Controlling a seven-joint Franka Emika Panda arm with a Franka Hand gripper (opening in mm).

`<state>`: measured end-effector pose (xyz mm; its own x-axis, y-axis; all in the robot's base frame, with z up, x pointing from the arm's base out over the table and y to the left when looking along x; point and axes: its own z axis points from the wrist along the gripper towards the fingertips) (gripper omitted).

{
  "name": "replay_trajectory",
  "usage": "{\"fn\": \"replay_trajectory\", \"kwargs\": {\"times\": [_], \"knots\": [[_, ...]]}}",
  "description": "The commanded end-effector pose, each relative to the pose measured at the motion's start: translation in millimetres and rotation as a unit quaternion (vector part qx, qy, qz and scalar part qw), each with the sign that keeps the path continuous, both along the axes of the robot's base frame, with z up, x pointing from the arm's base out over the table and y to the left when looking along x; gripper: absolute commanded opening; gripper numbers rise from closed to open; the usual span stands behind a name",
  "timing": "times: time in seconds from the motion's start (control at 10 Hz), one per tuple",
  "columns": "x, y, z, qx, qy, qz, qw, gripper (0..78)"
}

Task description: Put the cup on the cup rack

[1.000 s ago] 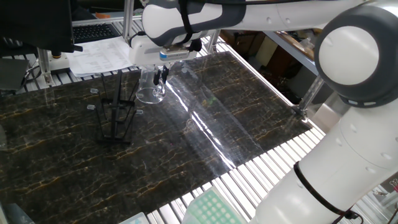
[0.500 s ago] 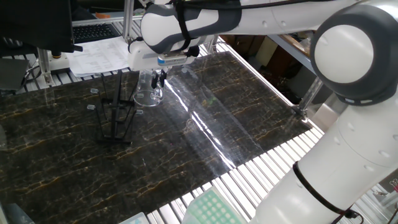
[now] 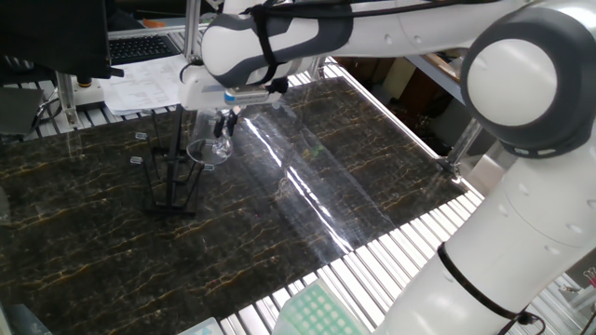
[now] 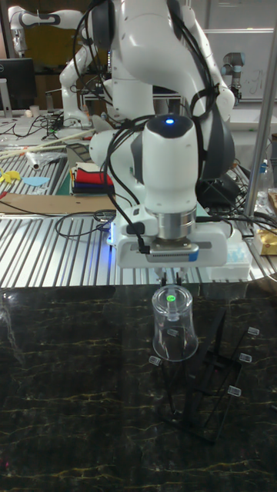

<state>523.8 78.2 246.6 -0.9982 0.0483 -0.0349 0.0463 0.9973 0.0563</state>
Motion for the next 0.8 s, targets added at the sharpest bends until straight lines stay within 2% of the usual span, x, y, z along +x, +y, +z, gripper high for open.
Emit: {"fn": "replay_trajectory", "kwargs": {"times": [0.1, 0.5, 0.8], "knots": [[2.8, 1.8, -7.0, 0.0, -0.008, 0.0, 1.0, 1.1], [3.0, -10.6, -21.2, 0.0, -0.011, 0.011, 0.9999, 1.1], [0.2, -9.6, -33.6, 0.002, -0.016, 0.011, 0.9998, 1.1]]}}
